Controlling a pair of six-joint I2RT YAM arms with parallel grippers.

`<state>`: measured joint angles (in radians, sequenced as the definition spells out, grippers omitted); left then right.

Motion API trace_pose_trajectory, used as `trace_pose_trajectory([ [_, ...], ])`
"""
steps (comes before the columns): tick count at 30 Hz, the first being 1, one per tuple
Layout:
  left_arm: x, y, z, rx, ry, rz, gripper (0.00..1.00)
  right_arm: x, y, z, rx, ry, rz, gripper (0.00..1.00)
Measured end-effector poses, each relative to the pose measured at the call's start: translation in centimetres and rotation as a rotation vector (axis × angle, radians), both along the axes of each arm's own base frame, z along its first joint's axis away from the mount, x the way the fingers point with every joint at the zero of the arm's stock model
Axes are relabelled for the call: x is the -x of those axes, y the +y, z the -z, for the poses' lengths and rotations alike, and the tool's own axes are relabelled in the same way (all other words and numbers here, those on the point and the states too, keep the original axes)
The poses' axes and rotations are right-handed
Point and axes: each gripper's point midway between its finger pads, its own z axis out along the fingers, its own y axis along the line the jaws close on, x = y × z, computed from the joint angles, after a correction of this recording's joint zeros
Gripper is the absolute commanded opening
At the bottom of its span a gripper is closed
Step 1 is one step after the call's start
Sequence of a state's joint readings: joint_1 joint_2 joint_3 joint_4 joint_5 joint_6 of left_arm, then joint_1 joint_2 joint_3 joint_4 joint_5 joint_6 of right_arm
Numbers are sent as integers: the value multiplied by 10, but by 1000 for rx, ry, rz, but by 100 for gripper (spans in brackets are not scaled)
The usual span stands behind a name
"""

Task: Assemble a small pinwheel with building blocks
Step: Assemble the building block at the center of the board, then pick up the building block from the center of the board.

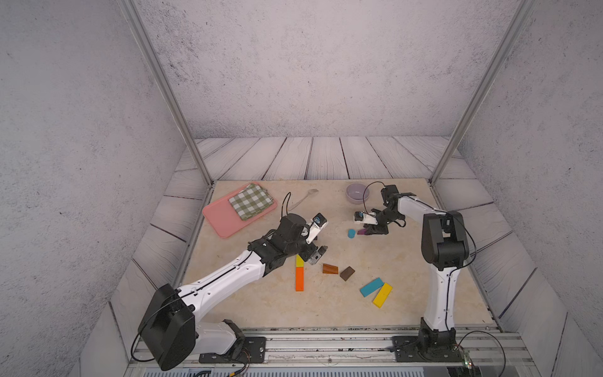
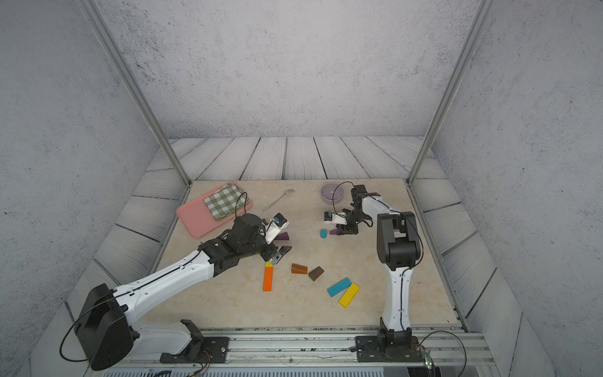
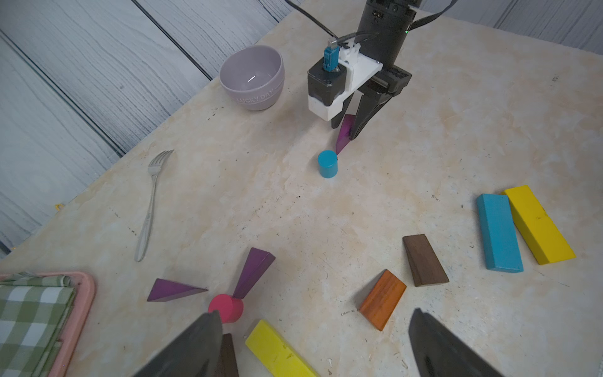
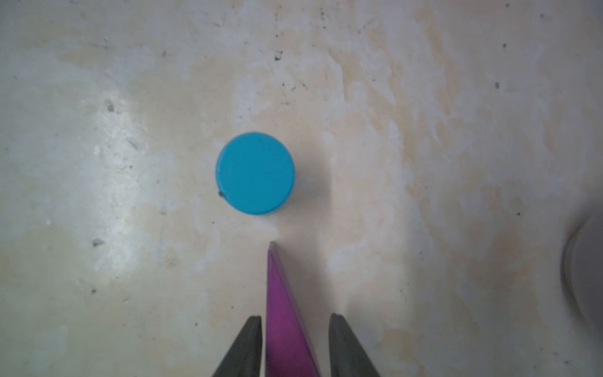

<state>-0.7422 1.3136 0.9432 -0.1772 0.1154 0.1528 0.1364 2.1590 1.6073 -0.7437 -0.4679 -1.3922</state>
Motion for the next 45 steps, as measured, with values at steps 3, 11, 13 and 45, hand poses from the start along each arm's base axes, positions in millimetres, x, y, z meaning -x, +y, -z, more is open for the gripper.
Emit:
trace_pose_trajectory([
  [3,0,0,0,0,0,0,96,0,0,0,0,0,-1,40],
  [11,-2,2,1,-6,-2,-14,96,-3,5,-4,-29,1,31,66],
  [13,-2,3,3,-7,10,-26,96,-5,7,-9,-44,-10,56,99],
  [45,10,176,11,290,286,-848,96,199,143,-86,-292,217,585,84],
])
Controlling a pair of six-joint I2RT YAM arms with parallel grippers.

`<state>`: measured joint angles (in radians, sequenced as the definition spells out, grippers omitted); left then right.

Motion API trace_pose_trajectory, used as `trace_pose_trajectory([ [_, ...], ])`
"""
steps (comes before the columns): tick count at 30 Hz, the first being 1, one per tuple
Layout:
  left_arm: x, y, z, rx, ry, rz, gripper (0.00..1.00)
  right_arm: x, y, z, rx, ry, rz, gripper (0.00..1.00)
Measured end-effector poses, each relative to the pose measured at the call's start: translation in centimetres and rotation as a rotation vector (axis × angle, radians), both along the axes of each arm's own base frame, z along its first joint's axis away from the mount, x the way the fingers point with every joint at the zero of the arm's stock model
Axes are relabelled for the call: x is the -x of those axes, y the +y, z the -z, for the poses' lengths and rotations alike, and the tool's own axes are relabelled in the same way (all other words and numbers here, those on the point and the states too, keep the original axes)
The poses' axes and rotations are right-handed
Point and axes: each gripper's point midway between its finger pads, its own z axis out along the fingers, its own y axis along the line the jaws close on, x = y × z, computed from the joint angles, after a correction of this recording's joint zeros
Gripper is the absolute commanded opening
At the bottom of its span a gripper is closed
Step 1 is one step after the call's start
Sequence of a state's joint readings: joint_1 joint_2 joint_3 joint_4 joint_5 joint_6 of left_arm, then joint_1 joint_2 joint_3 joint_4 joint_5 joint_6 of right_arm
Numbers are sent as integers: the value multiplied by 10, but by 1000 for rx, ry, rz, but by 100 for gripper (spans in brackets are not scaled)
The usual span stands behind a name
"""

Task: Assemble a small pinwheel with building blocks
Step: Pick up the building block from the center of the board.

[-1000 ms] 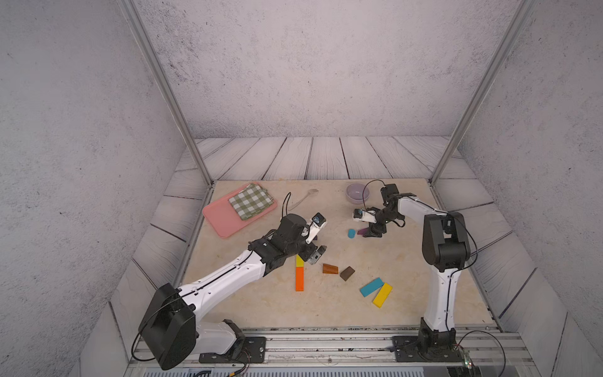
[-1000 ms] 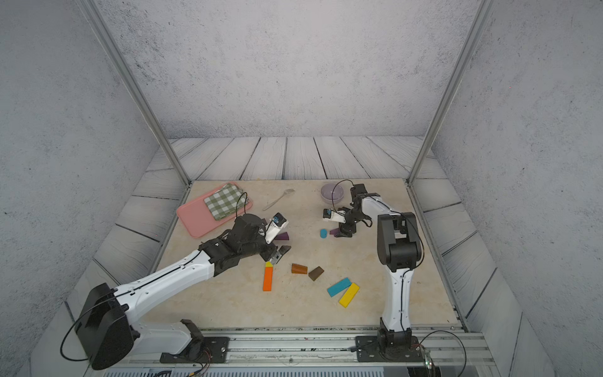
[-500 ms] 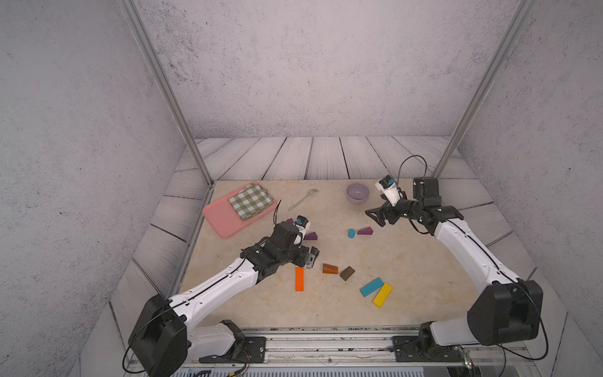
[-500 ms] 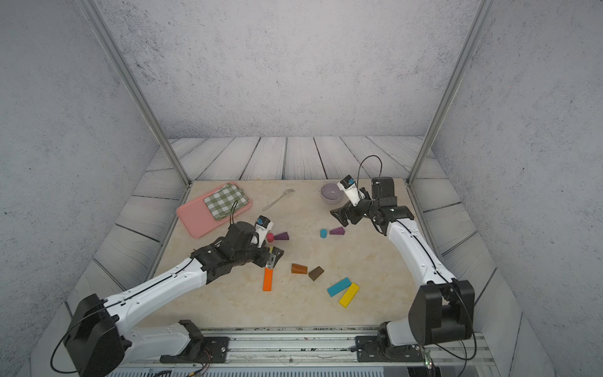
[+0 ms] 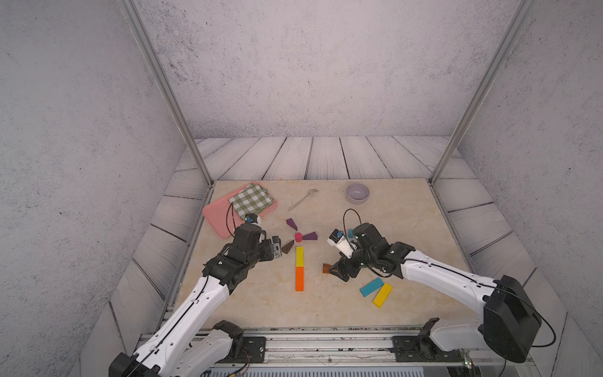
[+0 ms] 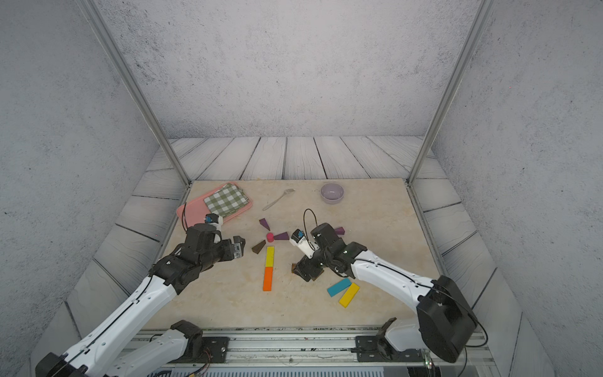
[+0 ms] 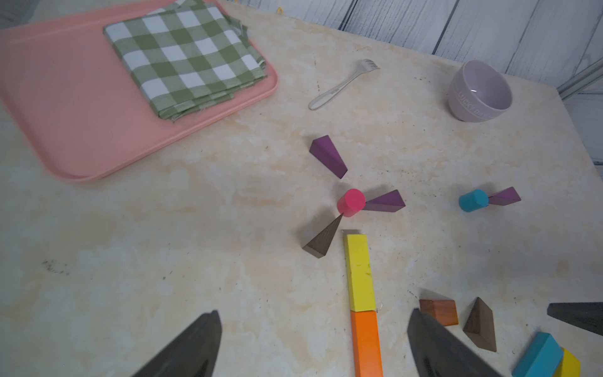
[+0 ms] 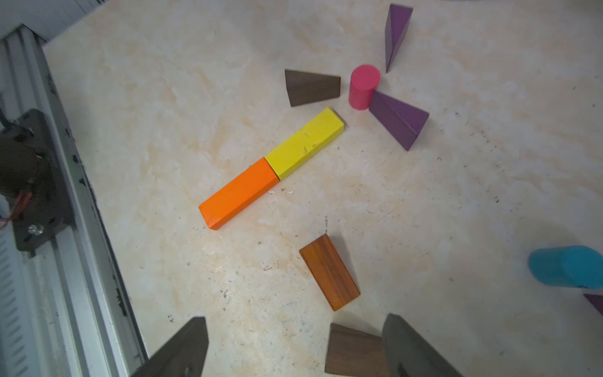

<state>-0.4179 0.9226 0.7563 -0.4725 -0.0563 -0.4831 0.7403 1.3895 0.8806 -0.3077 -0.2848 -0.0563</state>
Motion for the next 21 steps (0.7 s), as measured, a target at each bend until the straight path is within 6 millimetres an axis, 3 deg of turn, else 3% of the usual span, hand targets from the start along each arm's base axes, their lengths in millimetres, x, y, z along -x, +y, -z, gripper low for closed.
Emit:
trace_pose_trajectory([
  [5,6,5,3,11,2,-14,96,-6,17,39,79,63,-43,83],
  [11,6,5,2,15,2,-13,96,-4,34,71,149,90,-107,82],
  [21,6,4,3,19,5,-7,96,-17,32,86,220,61,-147,72],
])
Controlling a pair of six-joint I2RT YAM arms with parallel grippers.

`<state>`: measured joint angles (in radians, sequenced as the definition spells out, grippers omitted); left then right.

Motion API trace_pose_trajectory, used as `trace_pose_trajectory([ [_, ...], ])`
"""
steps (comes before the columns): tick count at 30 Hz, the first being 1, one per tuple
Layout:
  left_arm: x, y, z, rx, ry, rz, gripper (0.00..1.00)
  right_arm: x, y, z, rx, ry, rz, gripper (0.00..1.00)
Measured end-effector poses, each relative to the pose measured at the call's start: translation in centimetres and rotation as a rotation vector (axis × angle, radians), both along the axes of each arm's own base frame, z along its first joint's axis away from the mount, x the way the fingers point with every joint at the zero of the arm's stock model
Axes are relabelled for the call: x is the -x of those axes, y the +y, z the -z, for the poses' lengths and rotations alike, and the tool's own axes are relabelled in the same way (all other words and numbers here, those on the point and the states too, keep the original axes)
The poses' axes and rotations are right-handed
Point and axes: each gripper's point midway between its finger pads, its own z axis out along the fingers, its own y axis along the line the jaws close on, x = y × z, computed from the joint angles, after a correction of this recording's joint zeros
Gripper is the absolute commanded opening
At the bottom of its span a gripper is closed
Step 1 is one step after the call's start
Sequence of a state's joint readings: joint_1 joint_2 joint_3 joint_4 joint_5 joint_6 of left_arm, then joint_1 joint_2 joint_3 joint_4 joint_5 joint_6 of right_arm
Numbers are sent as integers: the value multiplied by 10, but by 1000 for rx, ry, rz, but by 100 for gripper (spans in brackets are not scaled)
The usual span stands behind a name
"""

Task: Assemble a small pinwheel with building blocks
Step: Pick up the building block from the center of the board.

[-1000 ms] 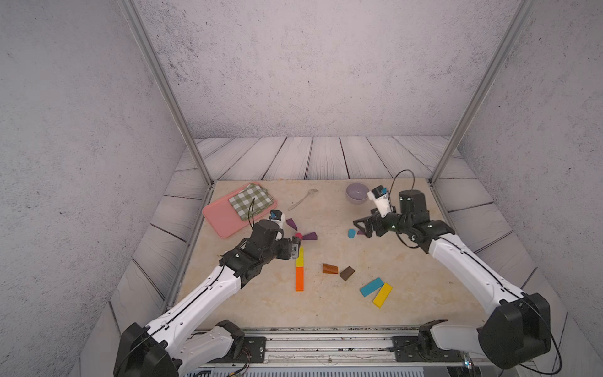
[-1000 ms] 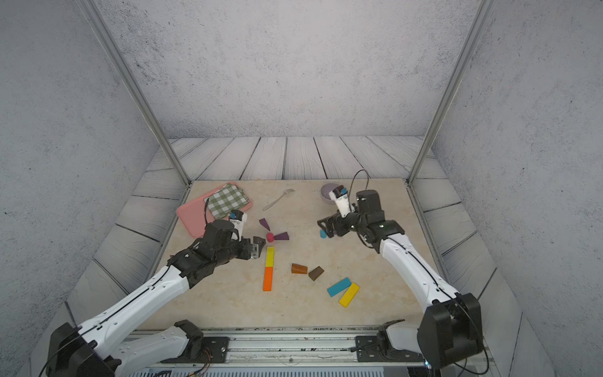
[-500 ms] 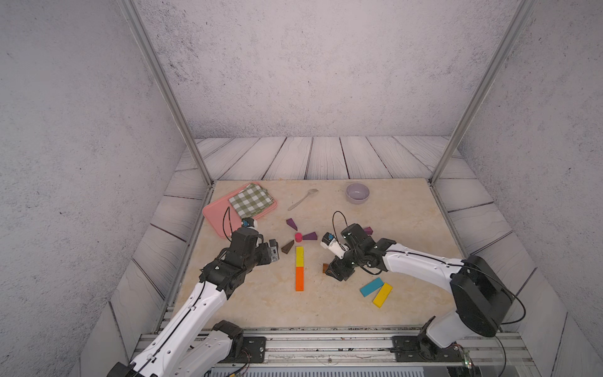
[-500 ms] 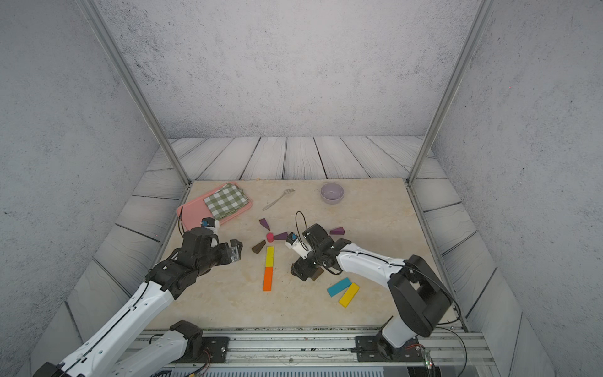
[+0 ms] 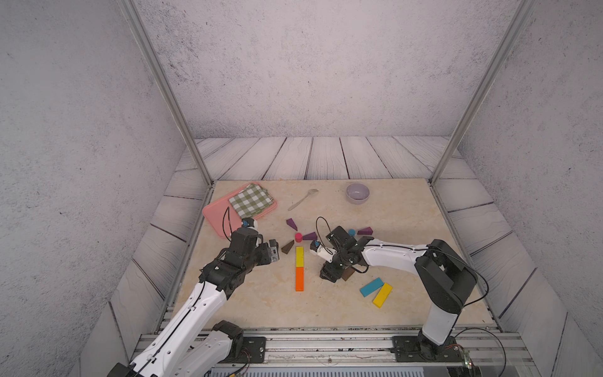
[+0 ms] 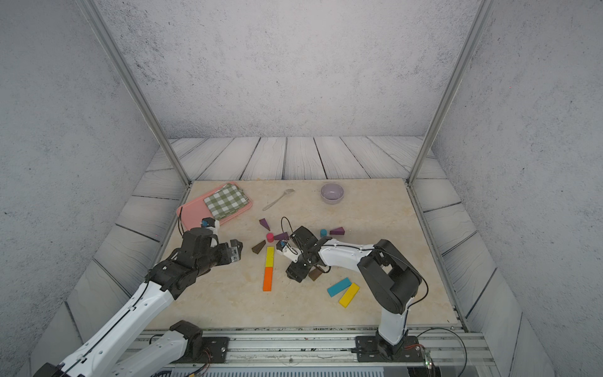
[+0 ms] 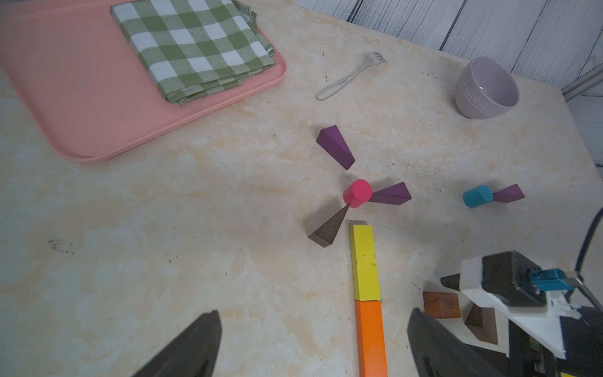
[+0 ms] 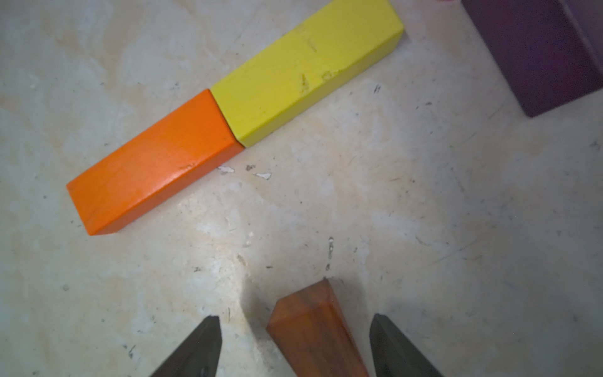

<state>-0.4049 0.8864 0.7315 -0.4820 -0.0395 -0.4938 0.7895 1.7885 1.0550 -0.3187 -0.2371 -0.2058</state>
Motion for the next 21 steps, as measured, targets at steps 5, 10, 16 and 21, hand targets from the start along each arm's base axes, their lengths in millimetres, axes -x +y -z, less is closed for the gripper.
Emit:
trace_pose_trajectory([
  [5,0,0,1,-1,1,0,96,1,3,10,6,25,-45,58],
  [10,0,0,0,-1,1,1,96,1,7,11,-9,26,-68,46],
  [16,-1,-4,-2,17,-7,22,96,0,6,8,-33,60,-27,36],
  [21,-3,-19,-9,83,-31,75,96,-18,2,-16,-187,201,159,35],
])
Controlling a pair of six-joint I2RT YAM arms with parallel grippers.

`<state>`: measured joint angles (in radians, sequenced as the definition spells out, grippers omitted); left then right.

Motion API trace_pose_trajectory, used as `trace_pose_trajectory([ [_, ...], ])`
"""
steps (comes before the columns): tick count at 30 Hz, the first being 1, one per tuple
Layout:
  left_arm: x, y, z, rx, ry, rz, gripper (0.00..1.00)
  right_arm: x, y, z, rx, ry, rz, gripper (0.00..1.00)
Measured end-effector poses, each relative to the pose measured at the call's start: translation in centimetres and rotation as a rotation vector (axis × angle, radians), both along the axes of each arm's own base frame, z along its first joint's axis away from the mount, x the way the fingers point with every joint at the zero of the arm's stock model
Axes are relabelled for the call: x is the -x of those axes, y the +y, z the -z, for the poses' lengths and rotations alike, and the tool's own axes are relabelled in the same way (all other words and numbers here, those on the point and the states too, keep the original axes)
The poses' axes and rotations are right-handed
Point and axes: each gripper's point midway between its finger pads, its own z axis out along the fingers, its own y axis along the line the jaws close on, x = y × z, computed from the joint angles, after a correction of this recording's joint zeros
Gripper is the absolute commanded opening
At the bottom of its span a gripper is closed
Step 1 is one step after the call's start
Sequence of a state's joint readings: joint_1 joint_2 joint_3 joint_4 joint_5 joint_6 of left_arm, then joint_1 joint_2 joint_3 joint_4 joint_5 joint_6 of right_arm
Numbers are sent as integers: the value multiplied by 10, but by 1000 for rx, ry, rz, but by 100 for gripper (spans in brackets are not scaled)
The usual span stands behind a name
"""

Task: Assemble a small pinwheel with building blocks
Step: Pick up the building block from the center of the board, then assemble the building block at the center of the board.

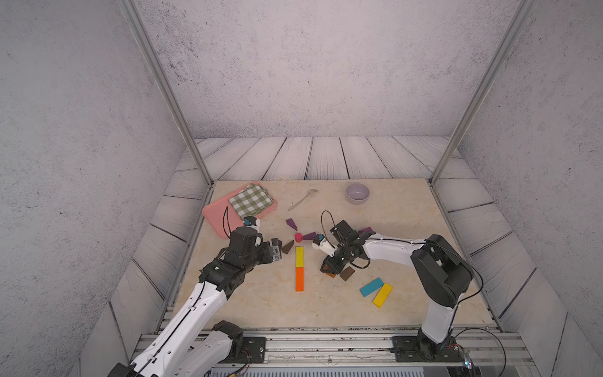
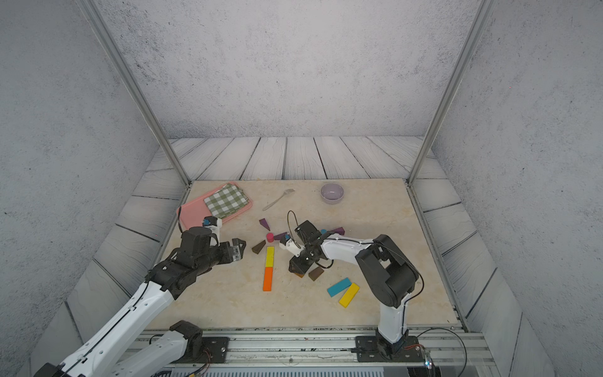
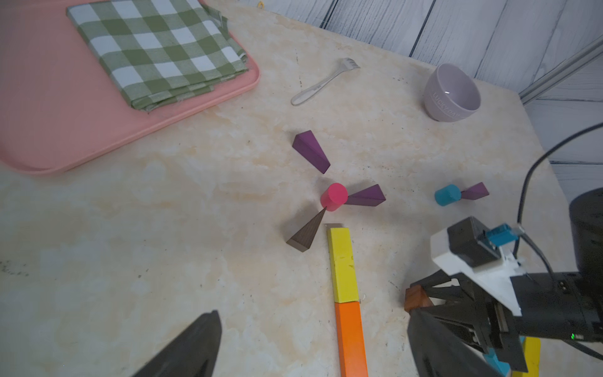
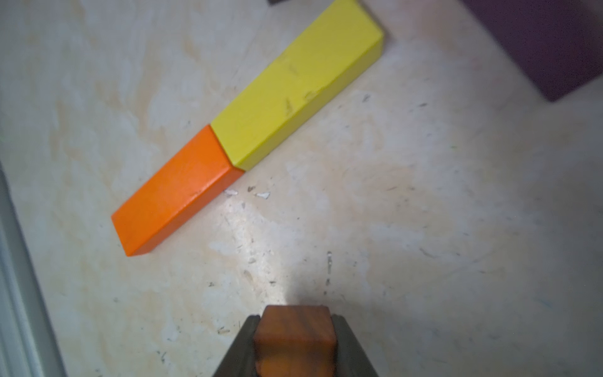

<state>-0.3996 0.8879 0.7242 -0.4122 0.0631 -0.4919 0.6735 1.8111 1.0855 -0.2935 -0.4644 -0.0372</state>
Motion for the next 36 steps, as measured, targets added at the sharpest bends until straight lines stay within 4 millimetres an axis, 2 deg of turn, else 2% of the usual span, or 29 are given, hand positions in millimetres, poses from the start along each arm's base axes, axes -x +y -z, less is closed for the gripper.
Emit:
trace_pose_trajectory([
  [6,-8,-35,-10,153,-43,119,96,-44,-24,-90,-316,59,334,36],
  [8,-11,-46,-10,200,-38,156,96,-51,-25,-118,-410,80,381,37],
  [10,-16,-59,-10,240,-23,195,96,-52,-22,-137,-488,116,390,38],
  [14,-20,-85,-13,282,11,287,96,-50,-17,-148,-552,189,405,38],
  [17,-16,-113,-28,283,-4,389,96,-50,-18,-148,-556,236,442,38],
  [21,-9,-146,-48,287,-33,482,85,-57,-21,-147,-574,265,516,38],
  [23,-7,-161,-50,302,-31,517,78,-61,-22,-145,-595,272,557,38],
  [25,-6,-173,-46,310,-14,542,76,-64,-24,-145,-614,274,592,38],
  [28,-5,-185,-33,302,22,562,72,-69,-28,-149,-641,269,647,39],
  [30,-4,-190,-27,281,38,568,64,-71,-31,-157,-664,260,674,38],
  [36,-12,-204,-34,224,0,567,43,-73,-36,-189,-754,231,721,39],
])
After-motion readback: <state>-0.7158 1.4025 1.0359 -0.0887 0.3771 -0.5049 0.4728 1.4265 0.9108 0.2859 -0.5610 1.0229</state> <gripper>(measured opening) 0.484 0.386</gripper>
